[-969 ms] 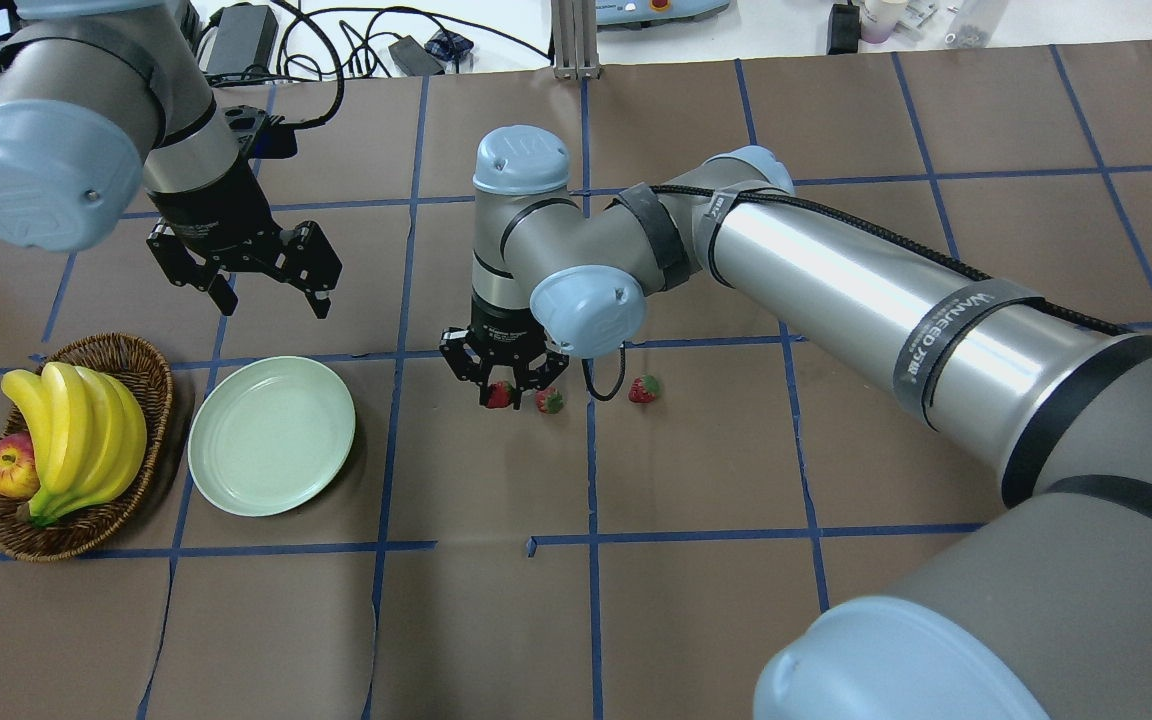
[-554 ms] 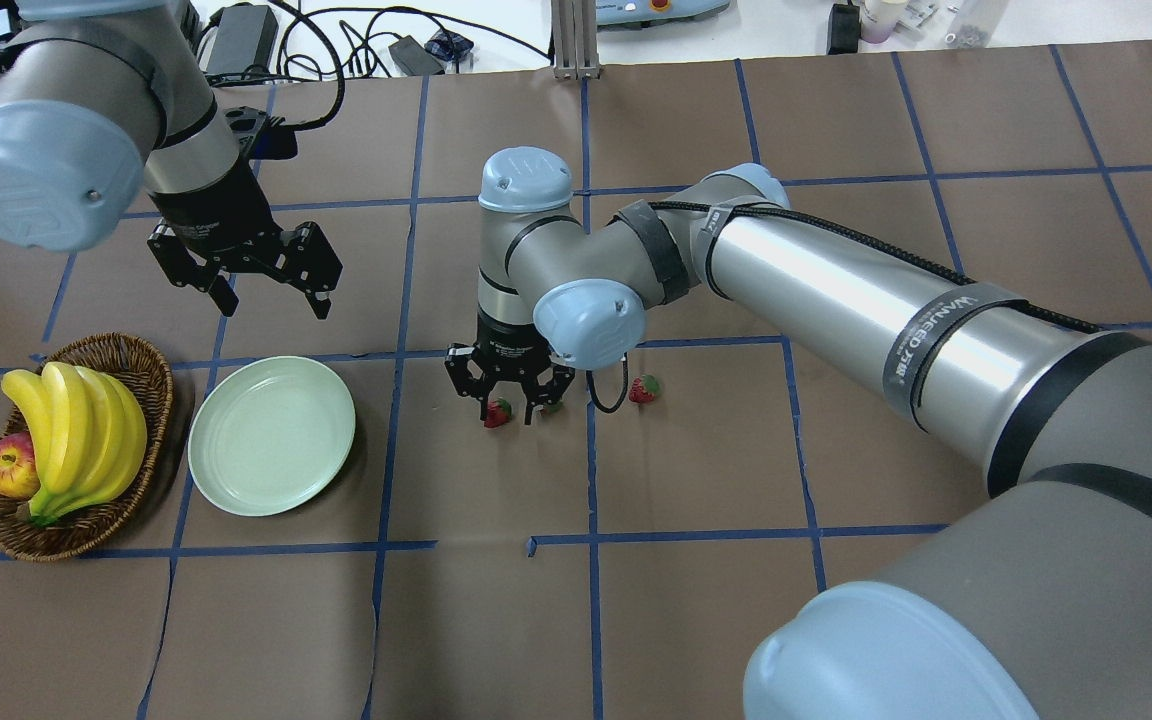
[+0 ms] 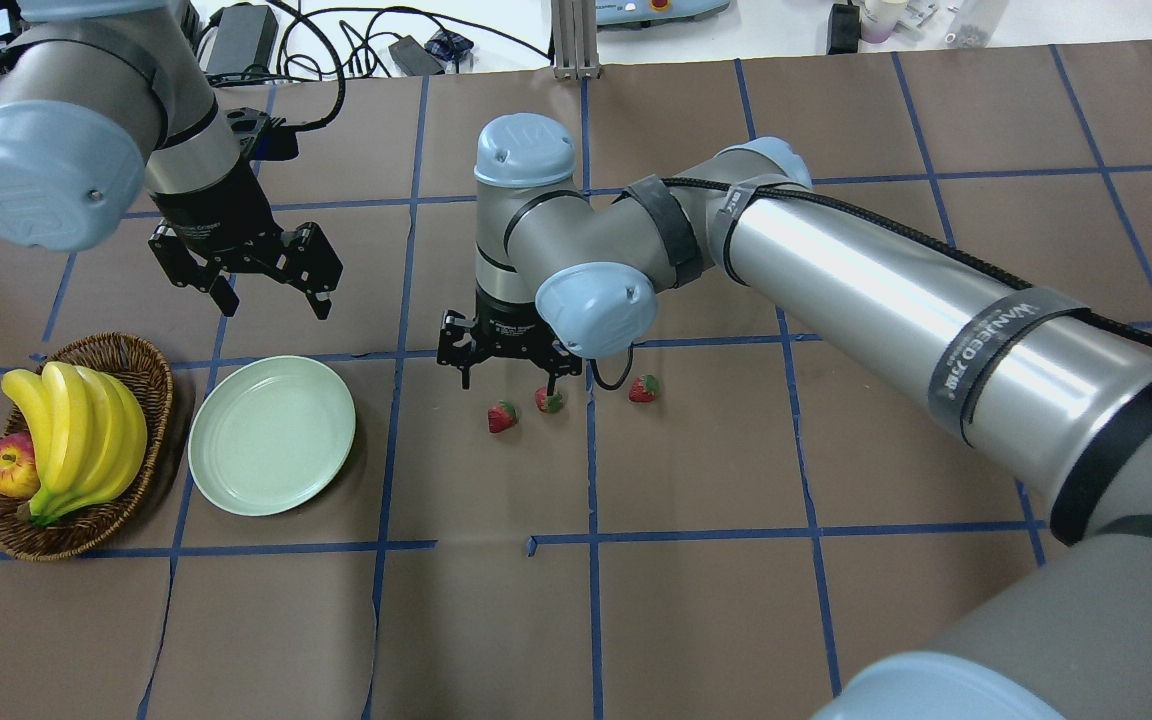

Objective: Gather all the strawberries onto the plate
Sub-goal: 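Carry the second strawberry toward the plate and release it beside the first, then move the right gripper back over the last strawberry, then lower the right gripper and grasp the last strawberry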

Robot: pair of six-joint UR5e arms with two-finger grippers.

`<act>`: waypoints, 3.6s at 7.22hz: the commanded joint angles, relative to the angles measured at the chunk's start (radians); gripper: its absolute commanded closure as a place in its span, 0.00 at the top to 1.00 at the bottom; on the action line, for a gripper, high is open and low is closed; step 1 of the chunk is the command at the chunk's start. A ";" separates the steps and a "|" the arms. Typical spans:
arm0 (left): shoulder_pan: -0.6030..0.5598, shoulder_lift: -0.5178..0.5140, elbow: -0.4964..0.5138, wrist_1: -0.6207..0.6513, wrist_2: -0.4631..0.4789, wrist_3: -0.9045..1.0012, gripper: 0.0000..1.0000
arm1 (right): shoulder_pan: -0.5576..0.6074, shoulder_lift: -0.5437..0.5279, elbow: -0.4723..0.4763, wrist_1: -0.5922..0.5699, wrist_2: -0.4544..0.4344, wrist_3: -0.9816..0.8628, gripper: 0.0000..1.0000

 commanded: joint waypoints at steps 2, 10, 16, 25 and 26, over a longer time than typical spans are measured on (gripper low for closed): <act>-0.003 -0.002 0.000 -0.002 -0.004 -0.009 1.00 | -0.058 -0.035 0.018 0.045 -0.167 -0.193 1.00; -0.031 0.000 -0.016 0.002 -0.003 -0.038 1.00 | -0.204 -0.011 0.129 0.038 -0.125 -0.223 0.99; -0.031 0.000 -0.020 0.000 -0.003 -0.037 1.00 | -0.204 0.015 0.140 0.018 -0.086 -0.104 0.65; -0.028 0.000 -0.022 0.002 0.028 -0.024 1.00 | -0.193 -0.049 -0.009 0.076 -0.085 -0.122 0.00; -0.025 0.001 -0.023 0.002 0.045 -0.021 1.00 | -0.169 -0.049 -0.040 0.077 -0.082 -0.118 0.00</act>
